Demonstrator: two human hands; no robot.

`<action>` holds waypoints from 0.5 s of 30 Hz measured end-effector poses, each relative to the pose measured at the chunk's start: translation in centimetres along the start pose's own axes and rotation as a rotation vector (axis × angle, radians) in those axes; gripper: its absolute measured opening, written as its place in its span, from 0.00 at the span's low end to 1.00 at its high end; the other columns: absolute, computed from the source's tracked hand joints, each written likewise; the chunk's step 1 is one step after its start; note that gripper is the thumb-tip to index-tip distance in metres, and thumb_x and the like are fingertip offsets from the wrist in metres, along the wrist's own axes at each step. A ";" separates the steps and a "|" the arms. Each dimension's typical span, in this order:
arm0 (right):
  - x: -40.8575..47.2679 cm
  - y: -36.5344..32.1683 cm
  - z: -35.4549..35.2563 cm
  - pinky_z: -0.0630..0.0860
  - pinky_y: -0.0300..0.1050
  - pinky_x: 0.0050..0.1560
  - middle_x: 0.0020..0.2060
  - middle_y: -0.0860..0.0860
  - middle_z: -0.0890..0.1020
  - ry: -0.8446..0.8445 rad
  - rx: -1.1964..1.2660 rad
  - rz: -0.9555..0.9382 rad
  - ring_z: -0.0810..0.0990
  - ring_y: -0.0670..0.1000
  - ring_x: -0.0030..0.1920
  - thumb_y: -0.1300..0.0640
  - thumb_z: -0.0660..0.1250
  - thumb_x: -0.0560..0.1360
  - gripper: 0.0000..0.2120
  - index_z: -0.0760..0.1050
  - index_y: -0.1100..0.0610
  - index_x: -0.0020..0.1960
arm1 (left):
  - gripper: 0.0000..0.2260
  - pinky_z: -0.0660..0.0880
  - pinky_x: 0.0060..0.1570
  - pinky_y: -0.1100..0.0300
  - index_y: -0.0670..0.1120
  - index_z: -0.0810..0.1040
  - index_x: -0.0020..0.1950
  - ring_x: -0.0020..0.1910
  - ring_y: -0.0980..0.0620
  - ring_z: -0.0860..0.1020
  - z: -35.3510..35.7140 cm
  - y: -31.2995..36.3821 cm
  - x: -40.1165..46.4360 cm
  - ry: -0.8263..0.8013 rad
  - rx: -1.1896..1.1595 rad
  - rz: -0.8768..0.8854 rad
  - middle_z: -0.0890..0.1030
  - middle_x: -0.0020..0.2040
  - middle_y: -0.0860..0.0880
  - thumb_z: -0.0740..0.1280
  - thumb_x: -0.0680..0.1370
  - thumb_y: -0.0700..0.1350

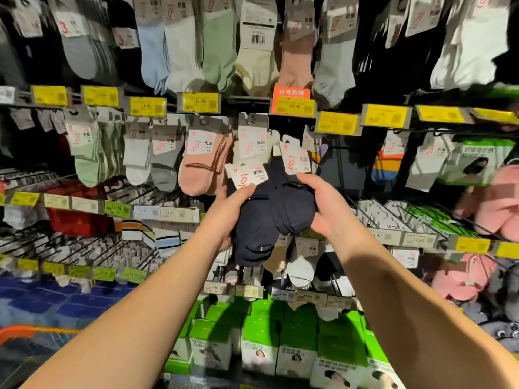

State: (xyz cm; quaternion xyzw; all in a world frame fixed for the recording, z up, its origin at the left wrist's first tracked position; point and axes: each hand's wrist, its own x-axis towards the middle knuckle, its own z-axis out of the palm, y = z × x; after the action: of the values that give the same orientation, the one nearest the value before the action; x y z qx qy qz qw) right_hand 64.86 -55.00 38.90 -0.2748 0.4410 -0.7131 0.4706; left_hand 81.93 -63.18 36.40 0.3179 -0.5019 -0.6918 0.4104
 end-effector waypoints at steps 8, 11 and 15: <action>3.4 -1.1 -1.7 0.80 0.47 0.51 0.57 0.48 0.82 0.128 -0.451 -0.239 0.83 0.49 0.55 0.58 0.66 0.80 0.14 0.71 0.48 0.64 | 0.15 0.81 0.41 0.57 0.49 0.79 0.64 0.44 0.49 0.86 -1.4 1.8 -0.5 0.022 -0.159 -0.052 0.87 0.51 0.47 0.67 0.80 0.53; 5.1 -1.5 -1.3 0.79 0.49 0.57 0.61 0.48 0.81 0.115 -0.504 -0.267 0.81 0.48 0.58 0.55 0.68 0.79 0.19 0.70 0.51 0.68 | 0.14 0.81 0.47 0.54 0.48 0.81 0.62 0.45 0.48 0.86 -0.8 2.5 -0.8 0.001 -0.211 -0.066 0.87 0.52 0.45 0.67 0.80 0.52; 8.0 -1.8 -1.5 0.73 0.56 0.69 0.67 0.46 0.78 0.127 -0.551 -0.311 0.78 0.49 0.65 0.44 0.72 0.71 0.34 0.66 0.49 0.74 | 0.13 0.81 0.47 0.54 0.48 0.81 0.61 0.46 0.47 0.86 0.0 3.0 -0.8 -0.016 -0.264 -0.043 0.86 0.54 0.44 0.66 0.81 0.51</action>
State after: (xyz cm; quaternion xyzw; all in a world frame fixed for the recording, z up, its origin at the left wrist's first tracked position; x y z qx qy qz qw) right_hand 59.65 -61.46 39.65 -0.4110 0.5988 -0.6459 0.2353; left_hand 83.09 -62.91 39.28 0.2662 -0.4028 -0.7632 0.4294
